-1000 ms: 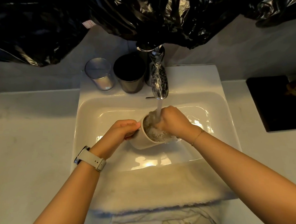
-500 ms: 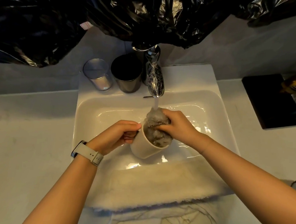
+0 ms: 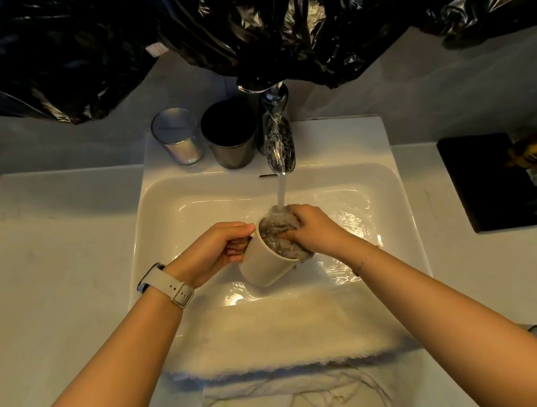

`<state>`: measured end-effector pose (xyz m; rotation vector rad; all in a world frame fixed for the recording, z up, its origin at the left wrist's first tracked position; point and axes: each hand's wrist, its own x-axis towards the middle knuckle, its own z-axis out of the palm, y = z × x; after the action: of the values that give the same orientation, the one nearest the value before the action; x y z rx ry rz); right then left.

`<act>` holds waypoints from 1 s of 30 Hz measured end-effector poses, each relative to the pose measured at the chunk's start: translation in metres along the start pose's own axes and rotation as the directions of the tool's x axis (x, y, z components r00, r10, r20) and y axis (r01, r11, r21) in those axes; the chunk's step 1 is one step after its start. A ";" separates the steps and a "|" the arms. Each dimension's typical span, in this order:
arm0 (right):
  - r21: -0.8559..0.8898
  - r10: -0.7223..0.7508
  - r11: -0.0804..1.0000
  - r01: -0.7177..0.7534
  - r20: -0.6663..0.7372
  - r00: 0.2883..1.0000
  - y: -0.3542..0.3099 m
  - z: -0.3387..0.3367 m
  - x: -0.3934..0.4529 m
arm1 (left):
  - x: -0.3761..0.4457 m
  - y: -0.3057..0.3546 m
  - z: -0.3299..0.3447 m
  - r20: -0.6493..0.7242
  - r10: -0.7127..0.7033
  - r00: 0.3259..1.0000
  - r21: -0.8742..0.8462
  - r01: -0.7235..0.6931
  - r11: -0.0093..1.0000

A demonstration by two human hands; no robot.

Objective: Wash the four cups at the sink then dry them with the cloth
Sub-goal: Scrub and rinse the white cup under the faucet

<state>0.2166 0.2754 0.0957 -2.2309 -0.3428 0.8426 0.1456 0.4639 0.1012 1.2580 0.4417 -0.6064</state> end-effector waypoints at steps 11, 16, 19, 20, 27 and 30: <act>0.122 0.073 0.989 -0.078 0.046 0.996 0.007 0.004 0.000 | 0.001 -0.004 -0.003 -0.063 0.014 0.998 0.044 -0.011 0.999; -0.152 0.096 0.982 -0.110 -0.100 0.990 0.006 0.009 0.000 | -0.004 -0.008 0.002 -0.075 0.040 0.996 0.075 -0.035 0.997; -0.191 0.093 0.975 -0.112 -0.105 0.990 0.015 0.010 -0.007 | -0.009 -0.002 0.003 -0.122 0.139 0.983 0.297 -0.098 0.950; -0.130 0.093 0.986 -0.106 -0.106 0.990 0.016 0.009 -0.012 | -0.010 0.002 0.005 -0.132 0.179 0.975 0.393 -0.114 0.912; 0.704 0.333 0.678 -0.210 -0.039 0.942 0.032 -0.001 -0.069 | -0.030 0.026 0.026 0.047 0.465 0.884 0.955 -0.176 0.237; 0.896 0.365 0.371 -0.244 0.101 0.925 0.043 0.001 -0.082 | -0.035 0.035 0.034 0.096 0.460 0.883 0.994 -0.107 -0.003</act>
<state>0.1545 0.2075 0.1033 -1.2643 0.5414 0.7942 0.1404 0.4441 0.1576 2.8041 -0.1952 -0.2931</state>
